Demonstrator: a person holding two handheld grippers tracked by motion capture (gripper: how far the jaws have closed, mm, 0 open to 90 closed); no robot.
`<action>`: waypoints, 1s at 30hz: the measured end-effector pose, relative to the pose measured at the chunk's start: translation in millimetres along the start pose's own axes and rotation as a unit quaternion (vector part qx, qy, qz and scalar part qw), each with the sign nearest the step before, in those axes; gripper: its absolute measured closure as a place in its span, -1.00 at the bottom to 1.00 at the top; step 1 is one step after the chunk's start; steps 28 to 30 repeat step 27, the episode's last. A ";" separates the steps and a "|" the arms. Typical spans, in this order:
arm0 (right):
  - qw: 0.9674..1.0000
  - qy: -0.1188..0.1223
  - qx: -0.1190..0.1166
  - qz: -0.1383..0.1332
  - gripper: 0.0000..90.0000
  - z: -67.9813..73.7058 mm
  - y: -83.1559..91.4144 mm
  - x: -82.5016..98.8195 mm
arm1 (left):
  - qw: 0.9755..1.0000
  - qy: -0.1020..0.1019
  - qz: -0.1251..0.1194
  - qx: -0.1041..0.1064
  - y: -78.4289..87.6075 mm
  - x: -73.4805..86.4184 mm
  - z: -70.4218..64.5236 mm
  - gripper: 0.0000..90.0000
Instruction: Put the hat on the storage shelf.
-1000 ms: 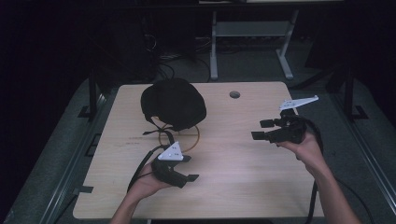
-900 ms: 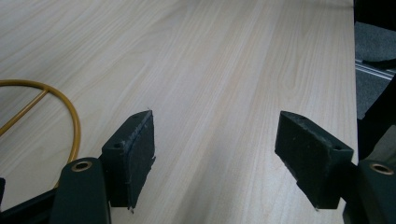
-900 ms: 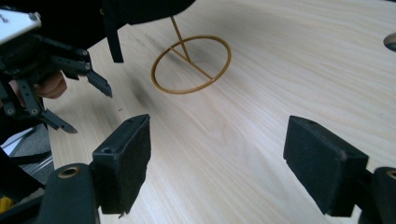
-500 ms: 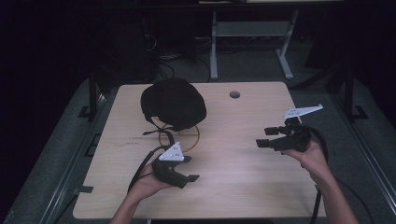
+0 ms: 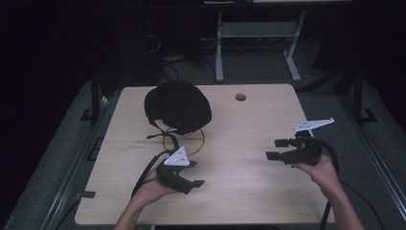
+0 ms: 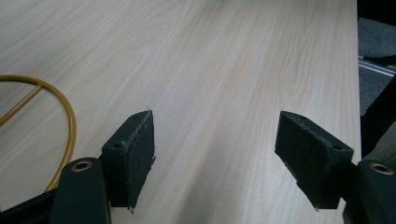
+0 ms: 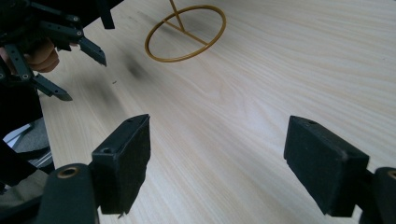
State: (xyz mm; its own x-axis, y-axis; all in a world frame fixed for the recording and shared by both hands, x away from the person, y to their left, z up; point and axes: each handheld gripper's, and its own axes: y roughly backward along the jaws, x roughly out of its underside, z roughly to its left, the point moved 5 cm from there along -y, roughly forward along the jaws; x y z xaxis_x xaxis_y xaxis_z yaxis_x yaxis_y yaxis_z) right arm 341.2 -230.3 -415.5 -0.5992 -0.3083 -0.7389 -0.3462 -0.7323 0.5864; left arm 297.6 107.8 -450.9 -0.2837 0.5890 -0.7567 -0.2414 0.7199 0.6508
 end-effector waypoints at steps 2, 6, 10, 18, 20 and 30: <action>1.000 -0.002 0.000 0.000 -0.50 0.8 -0.1 4.0 | 1.000 0.000 0.000 0.000 0.1 -0.2 -0.2 -0.37; 1.000 -0.007 -0.002 0.002 -0.50 1.4 -0.8 13.3 | 1.000 0.000 0.000 0.000 -0.3 0.0 -0.5 -0.37; 1.000 -0.006 -0.001 0.005 -0.50 2.3 -1.1 21.5 | 1.000 -0.001 0.004 0.002 -1.6 0.9 -1.2 -0.37; 1.000 -0.009 0.000 0.002 -0.50 6.7 -1.5 37.3 | 1.000 -0.004 0.006 0.004 -2.0 1.1 -1.0 -0.37; 1.000 -0.008 0.002 0.004 -0.50 8.3 -2.6 42.8 | 1.000 -0.001 0.004 0.004 -2.7 0.8 -1.6 -0.37; 1.000 -0.021 0.009 -0.011 -0.54 14.4 -4.7 63.7 | 1.000 0.001 0.000 0.007 -5.0 -2.3 -1.5 -0.37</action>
